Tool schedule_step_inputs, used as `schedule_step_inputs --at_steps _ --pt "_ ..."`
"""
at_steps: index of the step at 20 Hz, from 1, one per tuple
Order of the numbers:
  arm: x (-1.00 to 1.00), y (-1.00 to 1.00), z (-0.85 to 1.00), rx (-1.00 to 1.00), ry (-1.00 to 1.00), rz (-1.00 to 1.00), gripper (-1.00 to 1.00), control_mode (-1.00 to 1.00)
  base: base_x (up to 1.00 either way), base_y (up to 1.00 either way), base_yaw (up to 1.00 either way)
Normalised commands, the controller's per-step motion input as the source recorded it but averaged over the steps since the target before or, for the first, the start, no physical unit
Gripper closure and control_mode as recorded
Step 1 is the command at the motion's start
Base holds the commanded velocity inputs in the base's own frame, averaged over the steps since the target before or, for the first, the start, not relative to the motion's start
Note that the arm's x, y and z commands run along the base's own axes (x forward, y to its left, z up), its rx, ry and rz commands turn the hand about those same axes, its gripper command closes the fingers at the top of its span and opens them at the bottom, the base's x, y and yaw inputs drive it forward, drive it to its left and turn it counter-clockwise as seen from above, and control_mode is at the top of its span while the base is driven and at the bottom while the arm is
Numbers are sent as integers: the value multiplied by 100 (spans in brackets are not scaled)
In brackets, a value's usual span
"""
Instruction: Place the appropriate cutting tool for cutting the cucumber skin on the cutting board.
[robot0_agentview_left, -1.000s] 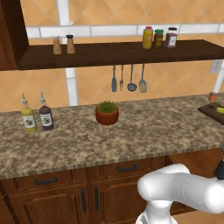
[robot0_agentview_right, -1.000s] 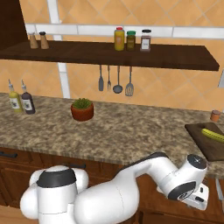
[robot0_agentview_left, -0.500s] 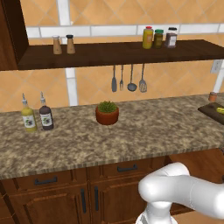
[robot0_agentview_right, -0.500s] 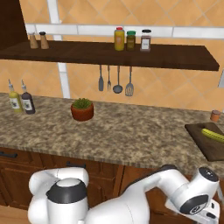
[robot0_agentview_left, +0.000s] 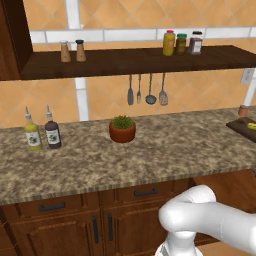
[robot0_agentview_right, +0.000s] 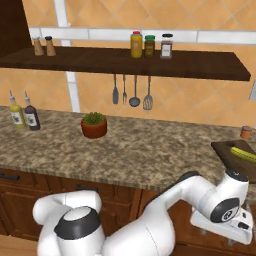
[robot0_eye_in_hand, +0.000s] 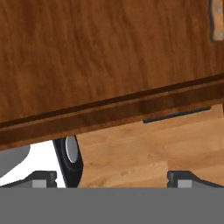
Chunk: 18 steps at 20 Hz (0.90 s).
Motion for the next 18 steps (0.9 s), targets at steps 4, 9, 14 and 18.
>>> schedule_step_inputs --at_steps 4,9,14,18 --pt "73 0 35 -1 9 2 -100 -100 0 0 0" --pt "52 0 -40 0 4 0 -100 -100 0 0 0" --pt "42 -2 -70 0 4 3 -100 -100 0 0 0" --pt "12 -16 -83 0 3 4 -100 -100 0 0 0"
